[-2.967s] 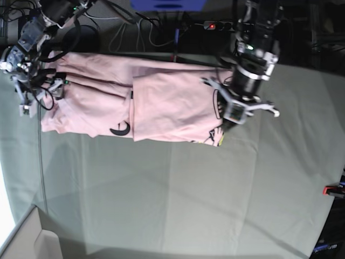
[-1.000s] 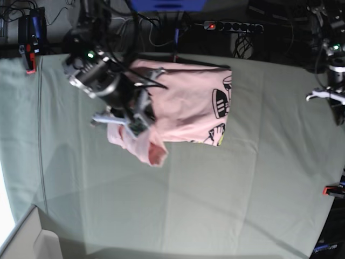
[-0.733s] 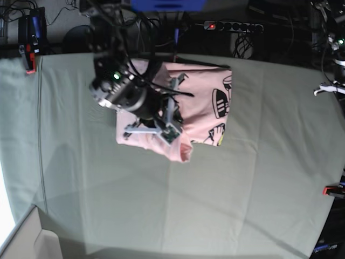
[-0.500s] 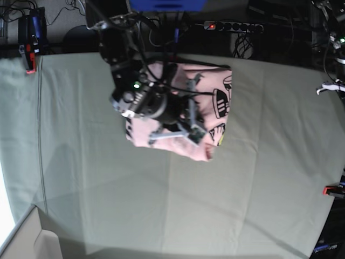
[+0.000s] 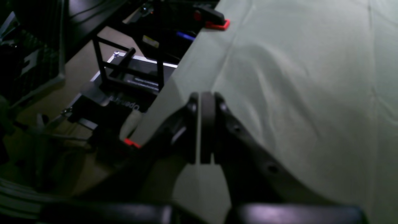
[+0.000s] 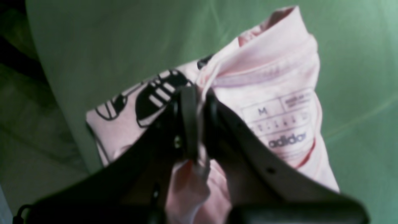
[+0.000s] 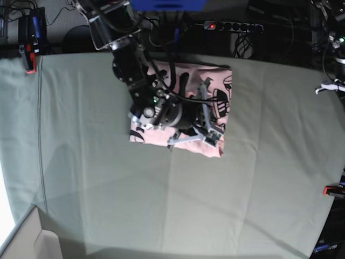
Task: Layout the t-shirt on the table in an organized manner, then fold the t-shirt properly
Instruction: 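Release the folded end and withdraw the right gripper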
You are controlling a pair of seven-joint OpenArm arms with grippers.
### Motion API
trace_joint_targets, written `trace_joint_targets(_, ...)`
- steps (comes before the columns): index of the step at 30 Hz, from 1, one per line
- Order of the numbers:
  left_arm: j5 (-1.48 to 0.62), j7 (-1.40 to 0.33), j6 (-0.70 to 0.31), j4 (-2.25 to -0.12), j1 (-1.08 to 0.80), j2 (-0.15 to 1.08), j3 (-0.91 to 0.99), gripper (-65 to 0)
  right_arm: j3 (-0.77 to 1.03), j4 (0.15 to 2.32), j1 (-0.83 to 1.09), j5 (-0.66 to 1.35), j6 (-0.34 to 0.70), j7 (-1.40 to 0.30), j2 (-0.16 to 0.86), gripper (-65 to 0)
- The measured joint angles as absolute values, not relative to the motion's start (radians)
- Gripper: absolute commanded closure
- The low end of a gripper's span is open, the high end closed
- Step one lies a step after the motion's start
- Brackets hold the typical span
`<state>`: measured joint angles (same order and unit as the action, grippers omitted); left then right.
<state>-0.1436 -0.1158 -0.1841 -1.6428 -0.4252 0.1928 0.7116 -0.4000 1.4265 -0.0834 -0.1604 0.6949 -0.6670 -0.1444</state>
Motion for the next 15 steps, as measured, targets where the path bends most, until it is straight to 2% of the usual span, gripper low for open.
trace_joint_targets(5,-0.144,-0.116,-0.184,-1.643,-0.423,0.193,0.712,-1.5,-0.471,1.423,-0.105,-0.169,0.695,-0.669,-0.139,-1.2)
trace_joint_targets(10,-0.140,-0.113,-0.185,-1.638,-0.413,0.192,0.682,-1.5,-0.548,1.423,-0.105,-0.159,0.695,-0.664,-0.144,-18.5)
trace_joint_targets(15,-0.140,-0.116,-0.184,-1.616,-0.405,0.191,0.682,-1.5,-0.549,1.425,-0.109,-0.158,0.695,-0.662,-0.144,-31.8)
